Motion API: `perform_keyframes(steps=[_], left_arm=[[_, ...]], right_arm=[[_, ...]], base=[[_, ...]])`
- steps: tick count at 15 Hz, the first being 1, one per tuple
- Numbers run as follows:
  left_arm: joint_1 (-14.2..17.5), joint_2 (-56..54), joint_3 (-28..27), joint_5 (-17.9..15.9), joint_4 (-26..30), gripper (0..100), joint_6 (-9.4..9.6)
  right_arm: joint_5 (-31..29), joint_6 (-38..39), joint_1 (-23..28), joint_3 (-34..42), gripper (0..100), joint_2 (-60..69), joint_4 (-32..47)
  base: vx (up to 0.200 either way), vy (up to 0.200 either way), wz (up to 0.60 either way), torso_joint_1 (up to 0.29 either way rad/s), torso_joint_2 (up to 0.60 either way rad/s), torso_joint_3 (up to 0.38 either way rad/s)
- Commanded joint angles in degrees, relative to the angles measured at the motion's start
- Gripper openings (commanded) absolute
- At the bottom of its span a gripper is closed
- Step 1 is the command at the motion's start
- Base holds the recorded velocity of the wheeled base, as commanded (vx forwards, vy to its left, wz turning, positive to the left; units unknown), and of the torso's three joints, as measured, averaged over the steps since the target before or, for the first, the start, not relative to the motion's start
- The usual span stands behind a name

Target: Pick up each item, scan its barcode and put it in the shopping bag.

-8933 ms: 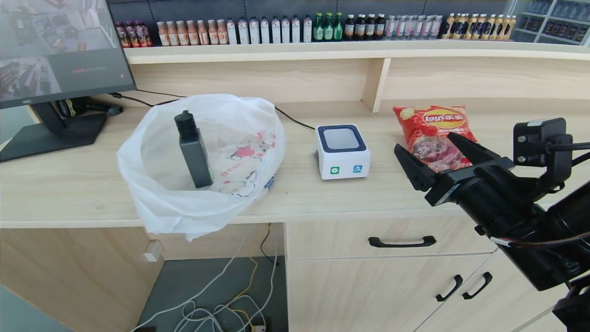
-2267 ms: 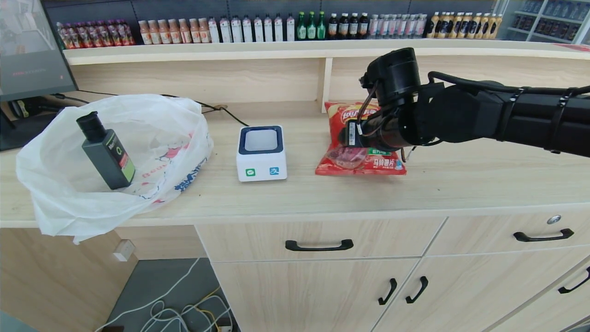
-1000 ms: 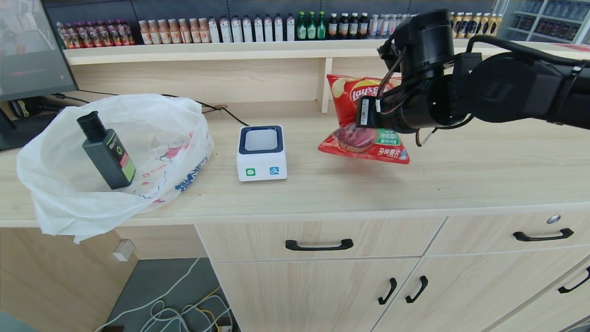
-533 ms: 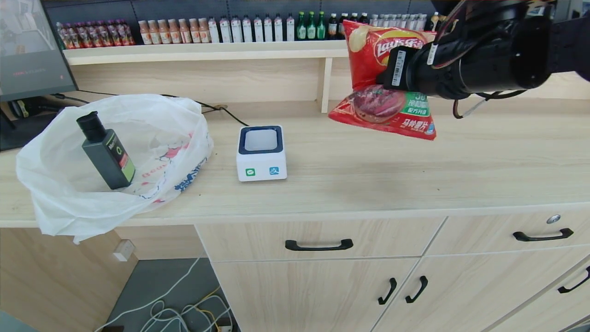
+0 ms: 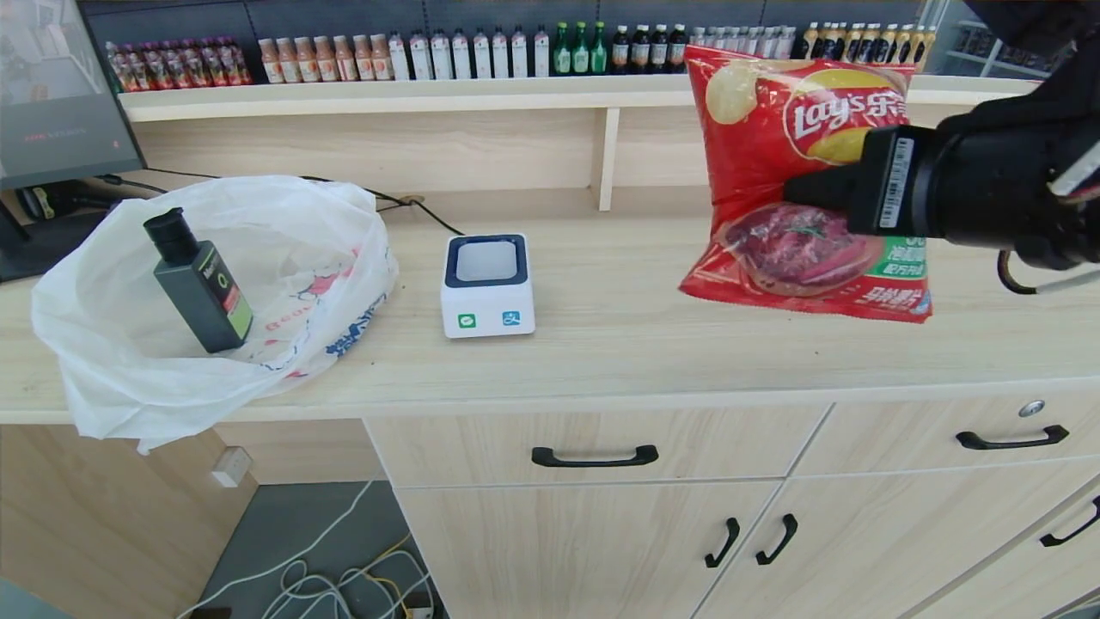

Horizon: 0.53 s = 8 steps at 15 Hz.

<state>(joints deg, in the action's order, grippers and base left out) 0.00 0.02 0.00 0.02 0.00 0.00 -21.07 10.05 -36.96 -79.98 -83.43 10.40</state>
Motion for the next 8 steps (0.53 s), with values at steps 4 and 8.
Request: perform_keyframes(steps=[4,8], left_arm=[[0.0,0.0,0.0,0.1,0.0,100,0.00],[0.0,0.0,0.0,0.1,0.0,100,0.00]], right_arm=[[7.5,0.0,0.1,13.1,0,12.2,-5.4],[21.0,4.2,5.1,19.9,0,14.5,-11.4]], base=[[0.000,0.000,0.00,0.000,0.00,0.000],[0.000,0.000,0.00,0.000,0.00,0.000]])
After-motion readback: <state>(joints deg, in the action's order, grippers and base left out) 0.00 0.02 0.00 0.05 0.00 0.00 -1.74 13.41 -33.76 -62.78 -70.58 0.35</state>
